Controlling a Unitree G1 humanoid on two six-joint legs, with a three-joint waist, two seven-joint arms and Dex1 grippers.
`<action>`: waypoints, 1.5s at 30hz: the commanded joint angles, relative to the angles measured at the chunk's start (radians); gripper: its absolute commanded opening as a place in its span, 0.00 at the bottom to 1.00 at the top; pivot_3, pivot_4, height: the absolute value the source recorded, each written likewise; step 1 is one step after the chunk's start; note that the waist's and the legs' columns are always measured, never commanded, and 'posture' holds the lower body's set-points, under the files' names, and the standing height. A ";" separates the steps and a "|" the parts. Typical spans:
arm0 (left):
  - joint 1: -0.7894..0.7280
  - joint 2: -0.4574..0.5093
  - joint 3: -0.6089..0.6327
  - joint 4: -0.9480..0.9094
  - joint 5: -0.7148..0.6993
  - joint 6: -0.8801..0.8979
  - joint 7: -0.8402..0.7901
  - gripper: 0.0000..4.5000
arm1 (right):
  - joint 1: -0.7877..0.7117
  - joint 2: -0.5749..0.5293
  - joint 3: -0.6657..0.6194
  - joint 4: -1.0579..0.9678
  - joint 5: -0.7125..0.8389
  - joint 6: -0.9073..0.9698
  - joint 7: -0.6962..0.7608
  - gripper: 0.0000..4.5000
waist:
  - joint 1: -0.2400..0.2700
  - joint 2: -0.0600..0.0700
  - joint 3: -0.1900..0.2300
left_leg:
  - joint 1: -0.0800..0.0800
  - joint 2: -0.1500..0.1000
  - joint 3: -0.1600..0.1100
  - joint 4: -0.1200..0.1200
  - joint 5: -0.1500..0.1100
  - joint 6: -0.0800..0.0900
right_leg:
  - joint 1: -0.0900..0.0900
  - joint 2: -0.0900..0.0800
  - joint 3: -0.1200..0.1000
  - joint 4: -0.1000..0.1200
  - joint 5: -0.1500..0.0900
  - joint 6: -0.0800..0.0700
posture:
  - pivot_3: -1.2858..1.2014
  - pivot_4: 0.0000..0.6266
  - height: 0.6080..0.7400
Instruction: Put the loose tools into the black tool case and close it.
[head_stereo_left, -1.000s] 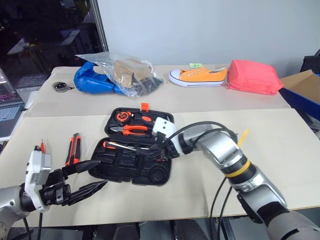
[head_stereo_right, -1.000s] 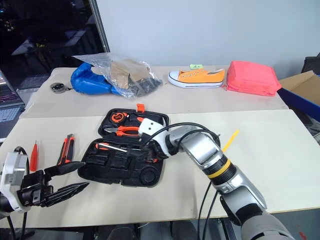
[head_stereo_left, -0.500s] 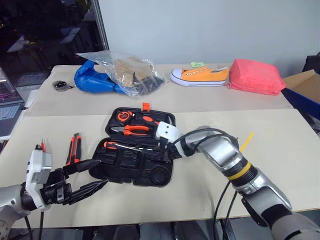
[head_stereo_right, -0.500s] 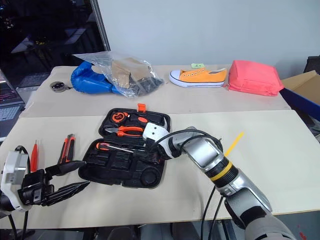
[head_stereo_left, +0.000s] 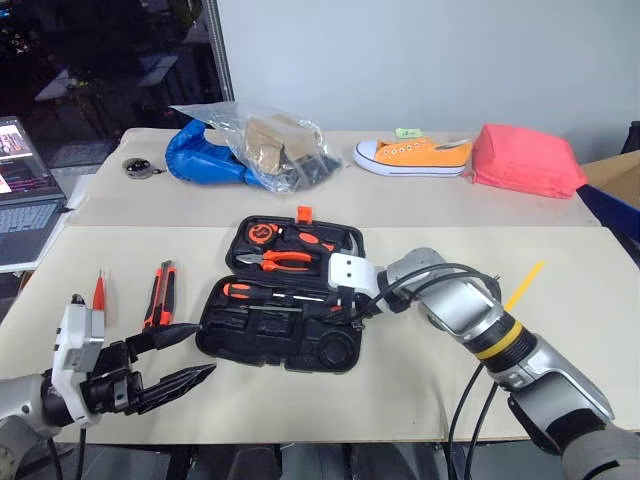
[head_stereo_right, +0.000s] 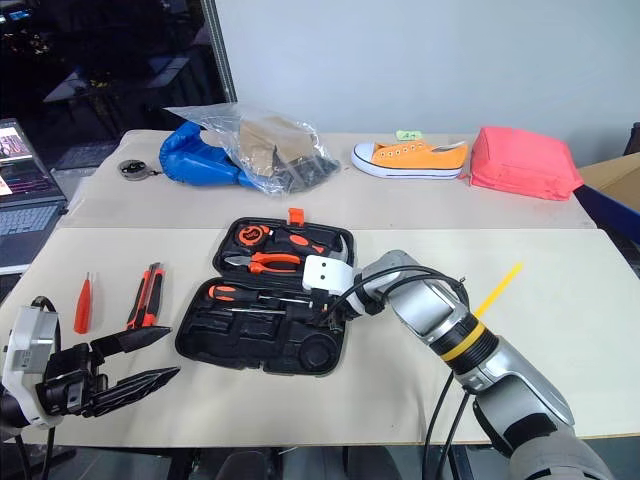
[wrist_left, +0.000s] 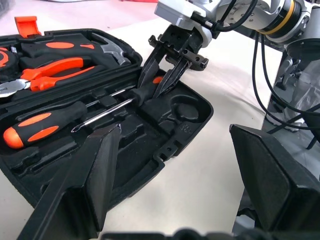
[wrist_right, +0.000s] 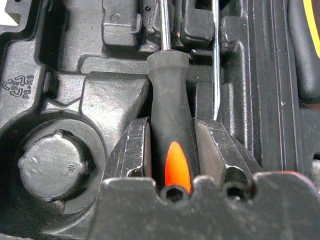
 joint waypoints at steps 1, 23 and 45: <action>-0.024 0.019 0.001 -0.045 -0.034 0.015 0.035 0.83 | 0.004 0.014 0.012 0.064 -0.037 0.073 -0.014 0.22 | -0.001 -0.001 -0.001 | 0.001 0.000 0.000 0.000 0.000 0.000 | 0.000 0.000 0.000 0.000 -0.001 0.002 | 0.52 0.24 1.00; -0.066 0.035 -0.018 -0.037 -0.041 0.029 0.058 0.83 | -0.014 0.042 -0.108 -0.121 0.024 0.128 0.013 0.75 | -0.013 -0.001 -0.001 | 0.002 0.002 0.002 -0.001 0.000 0.000 | -0.002 0.002 0.002 0.004 -0.001 0.001 | 0.52 0.24 1.00; 0.011 0.031 0.034 -0.014 -0.012 0.017 0.025 0.83 | 0.227 0.124 -0.013 0.113 -0.174 -0.300 -0.166 0.01 | -0.014 -0.001 0.000 | 0.001 0.002 0.001 -0.002 -0.001 -0.001 | -0.001 0.002 0.001 0.000 -0.001 -0.002 | 0.52 0.24 1.00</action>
